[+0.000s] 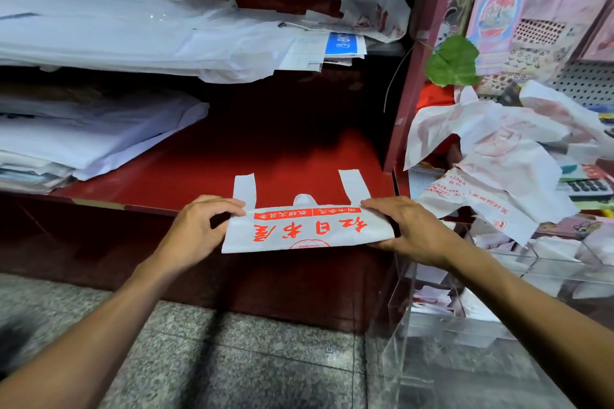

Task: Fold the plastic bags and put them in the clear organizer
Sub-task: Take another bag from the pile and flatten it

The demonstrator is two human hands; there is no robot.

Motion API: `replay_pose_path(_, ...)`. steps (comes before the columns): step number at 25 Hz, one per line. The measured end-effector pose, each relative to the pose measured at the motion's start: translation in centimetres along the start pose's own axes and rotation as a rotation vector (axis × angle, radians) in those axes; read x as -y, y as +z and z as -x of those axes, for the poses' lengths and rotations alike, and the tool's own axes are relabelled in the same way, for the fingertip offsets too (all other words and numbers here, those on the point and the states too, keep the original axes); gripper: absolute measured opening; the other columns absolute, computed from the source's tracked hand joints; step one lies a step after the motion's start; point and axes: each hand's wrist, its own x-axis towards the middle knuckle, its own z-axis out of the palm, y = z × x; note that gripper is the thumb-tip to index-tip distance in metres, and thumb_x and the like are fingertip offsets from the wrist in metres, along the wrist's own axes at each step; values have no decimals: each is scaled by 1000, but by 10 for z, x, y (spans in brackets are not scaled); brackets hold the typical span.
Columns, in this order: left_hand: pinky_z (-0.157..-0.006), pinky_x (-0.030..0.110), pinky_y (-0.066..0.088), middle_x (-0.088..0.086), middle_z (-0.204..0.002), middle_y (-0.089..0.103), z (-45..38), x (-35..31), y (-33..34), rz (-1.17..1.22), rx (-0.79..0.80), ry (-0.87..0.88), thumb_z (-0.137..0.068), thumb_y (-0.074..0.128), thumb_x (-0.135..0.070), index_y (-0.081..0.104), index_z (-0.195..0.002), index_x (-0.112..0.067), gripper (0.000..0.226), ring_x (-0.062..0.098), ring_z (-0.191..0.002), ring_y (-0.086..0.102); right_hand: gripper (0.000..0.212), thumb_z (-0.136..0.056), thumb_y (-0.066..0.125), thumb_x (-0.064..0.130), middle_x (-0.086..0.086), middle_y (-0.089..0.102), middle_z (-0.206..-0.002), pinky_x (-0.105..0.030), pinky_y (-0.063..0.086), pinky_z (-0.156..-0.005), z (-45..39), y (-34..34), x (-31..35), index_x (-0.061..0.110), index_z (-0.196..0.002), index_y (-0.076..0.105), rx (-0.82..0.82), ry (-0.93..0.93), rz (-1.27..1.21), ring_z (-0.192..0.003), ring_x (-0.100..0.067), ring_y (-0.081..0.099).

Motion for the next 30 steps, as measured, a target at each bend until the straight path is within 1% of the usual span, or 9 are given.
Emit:
replay_pose_path(4, -92, 4, 37, -13, -107, 70, 1, -2, 0, 82, -16, -59, -84, 73, -3, 75, -95, -29, 28, -5, -108, 57, 57, -81, 79, 26, 5, 59, -135, -23, 33, -104, -3, 1, -4, 20, -135, 59, -46, -20, -48, -126, -17, 50)
replay_pose_path(9, -89, 9, 45, -22, -92, 72, -2, -7, -1, 208, -33, -141, -78, 74, 7, 72, -92, -38, 47, -9, -98, 63, 18, -89, 70, 13, 15, 71, -99, -23, 46, -78, -12, -4, -1, 21, -104, 76, -166, 93, -315, -89, 0, 64)
replay_pose_path(12, -83, 7, 45, -27, -85, 72, -5, -12, -1, 289, -74, -184, -75, 74, 11, 74, -85, -34, 46, -10, -88, 65, 16, -90, 67, 9, 21, 67, -71, -12, 39, -61, -20, -2, 5, 22, -91, 76, -191, 218, -416, -66, 8, 58)
replay_pose_path(14, -80, 10, 46, -18, -86, 74, -8, -14, 0, 342, -89, -242, -80, 72, 7, 74, -83, -32, 39, -7, -84, 65, 15, -92, 65, 15, 17, 63, -62, -17, 39, -56, -24, -2, 5, 27, -87, 73, -216, 315, -499, -56, 4, 53)
replay_pose_path(16, -80, 18, 45, -5, -81, 74, -10, -21, 3, 407, -90, -295, -86, 70, -2, 73, -84, -26, 25, -4, -77, 63, 14, -93, 63, 20, 15, 62, -62, -24, 40, -58, -27, -2, 7, 29, -85, 70, -235, 375, -546, -57, 0, 52)
replay_pose_path(18, -79, 22, 42, 10, -71, 69, -11, -27, 6, 424, -101, -337, -87, 70, -6, 68, -89, -25, 20, -2, -69, 59, 11, -92, 63, 19, 7, 65, -73, -29, 46, -66, -31, 0, 8, 24, -99, 69, -260, 404, -534, -69, -11, 58)
replay_pose_path(21, -70, 24, 42, 21, -74, 66, -14, -32, 8, 395, -157, -396, -85, 69, -9, 61, -101, -29, 26, 8, -66, 54, 19, -91, 64, 20, -3, 61, -71, -28, 39, -57, -37, 3, 11, 19, -109, 60, -283, 465, -478, -61, -14, 52)
replay_pose_path(27, -83, 31, 44, 10, -85, 73, -16, -34, 9, 493, -103, -430, -82, 76, -14, 65, -101, -38, 32, 10, -87, 65, 26, -95, 63, 22, 1, 53, -62, -26, 38, -57, -41, 5, 13, 26, -114, 46, -298, 495, -600, -54, -10, 48)
replay_pose_path(30, -93, 21, 40, -10, -106, 71, -14, -29, 2, 395, 36, -386, -77, 79, -5, 74, -99, -35, 37, 1, -107, 60, 11, -93, 65, 18, -3, 57, -68, -28, 43, -63, -43, 6, 14, 22, -100, 57, -379, 451, -616, -62, -13, 51)
